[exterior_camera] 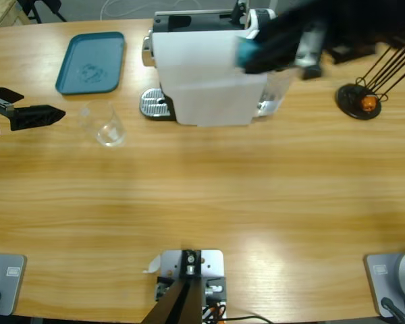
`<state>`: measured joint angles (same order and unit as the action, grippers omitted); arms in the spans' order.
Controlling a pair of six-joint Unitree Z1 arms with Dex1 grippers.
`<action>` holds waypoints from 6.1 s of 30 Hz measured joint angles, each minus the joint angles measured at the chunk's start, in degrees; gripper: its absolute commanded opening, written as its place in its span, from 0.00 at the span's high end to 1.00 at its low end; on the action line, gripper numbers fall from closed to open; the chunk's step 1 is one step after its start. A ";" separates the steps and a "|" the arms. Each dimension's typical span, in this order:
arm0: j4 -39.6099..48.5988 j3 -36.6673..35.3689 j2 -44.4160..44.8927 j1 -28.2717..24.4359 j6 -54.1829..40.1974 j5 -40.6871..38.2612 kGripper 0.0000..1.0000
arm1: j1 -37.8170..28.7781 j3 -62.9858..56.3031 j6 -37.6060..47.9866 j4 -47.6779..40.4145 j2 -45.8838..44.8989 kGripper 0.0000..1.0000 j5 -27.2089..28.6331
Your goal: Pour coffee
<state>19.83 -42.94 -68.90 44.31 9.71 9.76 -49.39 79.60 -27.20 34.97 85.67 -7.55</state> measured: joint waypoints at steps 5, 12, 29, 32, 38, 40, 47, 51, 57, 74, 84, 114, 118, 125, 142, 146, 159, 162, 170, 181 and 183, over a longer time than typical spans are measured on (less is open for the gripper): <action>0.00 0.00 0.00 0.00 0.00 -0.03 0.00 | -0.18 8.80 -7.00 0.29 8.10 1.00 -0.26; -0.01 0.00 0.00 0.00 0.00 -0.04 0.00 | -0.18 18.41 -11.62 2.33 15.95 1.00 0.26; -0.06 0.00 0.00 0.00 0.00 -0.04 0.00 | 2.99 22.07 -14.33 2.51 20.24 1.00 2.25; -0.07 0.00 0.00 0.00 0.00 -0.04 0.00 | 3.06 22.11 -14.34 2.51 20.90 1.00 2.25; -0.07 0.01 0.00 0.00 0.00 -0.04 0.00 | 3.07 23.21 -14.34 2.51 22.20 1.00 2.25; -0.07 0.01 0.00 0.00 0.00 -0.04 0.00 | 3.07 23.55 -14.34 2.51 22.74 1.00 2.26; -0.29 0.01 0.00 0.00 0.00 -0.04 0.00 | 3.26 24.55 -14.34 2.51 23.74 1.00 2.52; -0.43 0.18 0.00 0.00 0.00 -0.04 0.00 | 4.04 24.55 -14.34 2.51 23.74 1.00 2.65; -0.51 0.41 0.00 0.00 0.00 -0.04 0.00 | 5.11 24.55 -14.34 2.51 23.74 1.00 2.66; -0.64 0.41 0.00 0.00 0.00 -0.04 0.00 | 5.17 24.11 -14.34 2.51 23.75 1.00 2.66; -0.65 0.42 0.00 0.00 0.00 -0.04 0.00 | 4.96 24.11 -14.34 2.51 24.39 1.00 2.61; -0.66 0.48 0.00 0.00 0.00 -0.04 0.00 | 4.01 29.72 -12.10 9.48 25.84 0.05 2.53; -0.66 0.48 0.00 0.00 0.00 -0.04 0.00 | 2.60 33.50 -9.18 11.46 24.98 0.22 1.73; -0.67 0.48 0.00 0.00 0.00 -0.04 0.00 | -0.26 38.88 -4.61 19.74 18.62 1.00 -5.69; -0.75 0.60 0.00 0.00 0.00 -0.05 0.00 | 0.42 10.11 8.96 -0.51 1.62 1.00 19.63; -0.80 0.66 0.00 0.00 0.00 -0.08 0.00 | 0.49 1.46 12.09 -13.23 1.60 1.00 33.82; -0.96 0.67 0.00 0.00 0.00 -0.39 0.00 | -4.56 -0.50 12.53 -21.47 4.96 1.00 43.43; -0.97 0.67 0.00 0.00 0.00 -0.39 0.00 | -6.43 -0.23 12.54 -21.64 6.44 1.00 43.65; -0.97 0.67 0.00 0.00 0.00 -0.52 0.00 | -6.95 4.65 11.98 -22.11 10.83 1.00 43.99; -0.98 0.67 0.00 0.00 0.00 -0.52 0.00 | -8.02 8.26 11.08 -22.28 16.23 1.00 43.81; -0.98 0.67 0.00 0.00 0.00 -0.52 0.00 | -8.06 8.26 11.08 -22.28 16.53 1.00 43.80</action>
<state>18.86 -42.27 -68.90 44.31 9.71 9.24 -57.45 87.86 -16.12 12.70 102.20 36.26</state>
